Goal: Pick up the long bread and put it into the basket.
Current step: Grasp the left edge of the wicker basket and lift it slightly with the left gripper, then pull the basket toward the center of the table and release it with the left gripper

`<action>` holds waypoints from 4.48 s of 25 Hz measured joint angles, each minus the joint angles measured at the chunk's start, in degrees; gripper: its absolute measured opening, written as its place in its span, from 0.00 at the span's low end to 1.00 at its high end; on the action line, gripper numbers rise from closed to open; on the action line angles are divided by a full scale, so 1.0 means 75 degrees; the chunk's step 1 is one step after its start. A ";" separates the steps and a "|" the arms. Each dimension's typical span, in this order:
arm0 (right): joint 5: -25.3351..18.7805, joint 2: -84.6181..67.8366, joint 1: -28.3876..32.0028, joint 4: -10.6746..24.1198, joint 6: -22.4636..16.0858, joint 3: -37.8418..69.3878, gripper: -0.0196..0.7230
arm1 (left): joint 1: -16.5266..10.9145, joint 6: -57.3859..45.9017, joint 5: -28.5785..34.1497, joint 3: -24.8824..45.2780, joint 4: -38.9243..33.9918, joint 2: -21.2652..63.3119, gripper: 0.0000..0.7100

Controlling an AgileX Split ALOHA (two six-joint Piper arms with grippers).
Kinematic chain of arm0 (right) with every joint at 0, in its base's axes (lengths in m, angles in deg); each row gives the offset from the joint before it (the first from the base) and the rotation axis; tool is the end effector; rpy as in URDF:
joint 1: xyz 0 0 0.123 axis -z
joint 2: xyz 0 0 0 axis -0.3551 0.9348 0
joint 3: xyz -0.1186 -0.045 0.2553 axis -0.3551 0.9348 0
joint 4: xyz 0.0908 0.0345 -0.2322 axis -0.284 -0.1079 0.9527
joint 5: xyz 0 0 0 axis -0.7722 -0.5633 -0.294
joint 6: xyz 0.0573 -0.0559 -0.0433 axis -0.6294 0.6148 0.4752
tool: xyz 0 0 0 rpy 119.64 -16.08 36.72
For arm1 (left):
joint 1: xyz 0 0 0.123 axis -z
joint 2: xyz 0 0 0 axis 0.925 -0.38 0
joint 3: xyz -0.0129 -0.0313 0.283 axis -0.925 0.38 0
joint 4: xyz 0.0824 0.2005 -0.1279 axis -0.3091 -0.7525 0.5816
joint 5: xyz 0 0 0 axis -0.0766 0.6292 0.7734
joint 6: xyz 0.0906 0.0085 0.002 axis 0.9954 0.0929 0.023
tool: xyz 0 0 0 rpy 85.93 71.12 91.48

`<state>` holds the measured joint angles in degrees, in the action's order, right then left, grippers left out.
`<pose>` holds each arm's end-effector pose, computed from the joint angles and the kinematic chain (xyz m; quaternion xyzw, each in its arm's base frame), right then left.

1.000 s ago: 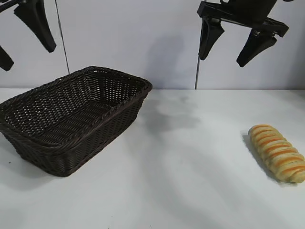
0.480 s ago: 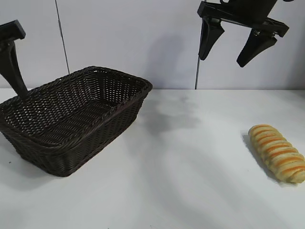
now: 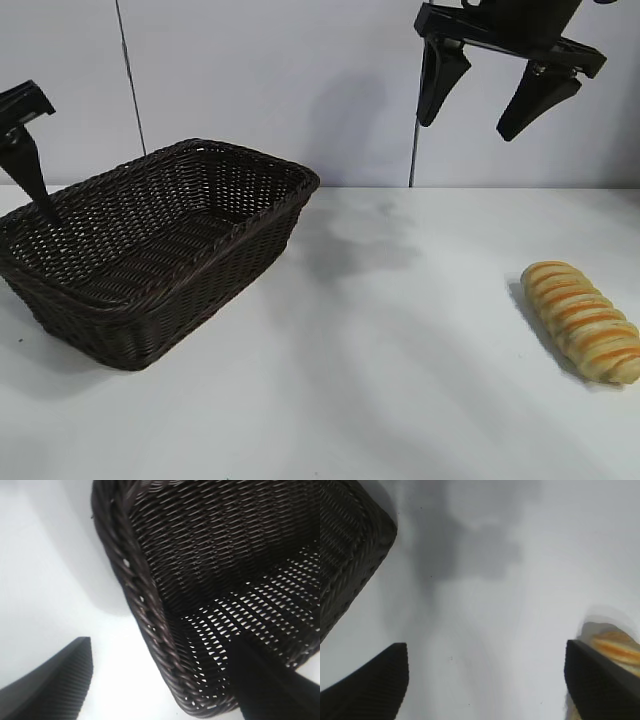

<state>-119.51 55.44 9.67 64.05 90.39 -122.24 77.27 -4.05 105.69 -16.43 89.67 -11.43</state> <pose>0.4110 0.0973 0.2864 -0.0815 0.9761 0.1095 0.1690 0.2791 -0.0642 0.2166 -0.3204 0.9205 -0.1802 0.1324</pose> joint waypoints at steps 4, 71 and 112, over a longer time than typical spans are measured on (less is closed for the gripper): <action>0.0000 0.0000 0.0000 0.0000 0.0000 0.0000 0.85 | 0.0000 -0.0062 -0.0168 0.0000 0.0021 0.0000 0.76; -0.0102 0.0000 0.0000 -0.0003 -0.0007 0.0000 0.85 | -0.0007 0.2653 0.1930 -0.2787 0.0516 -0.2485 0.14; -0.0144 0.0000 0.0000 -0.0206 -0.0007 0.0000 0.85 | -0.0007 0.5590 0.3409 -0.5522 0.0668 -0.5098 0.16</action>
<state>-120.58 55.44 9.67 62.51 90.34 -122.24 77.22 37.87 131.26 -57.84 94.67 -49.66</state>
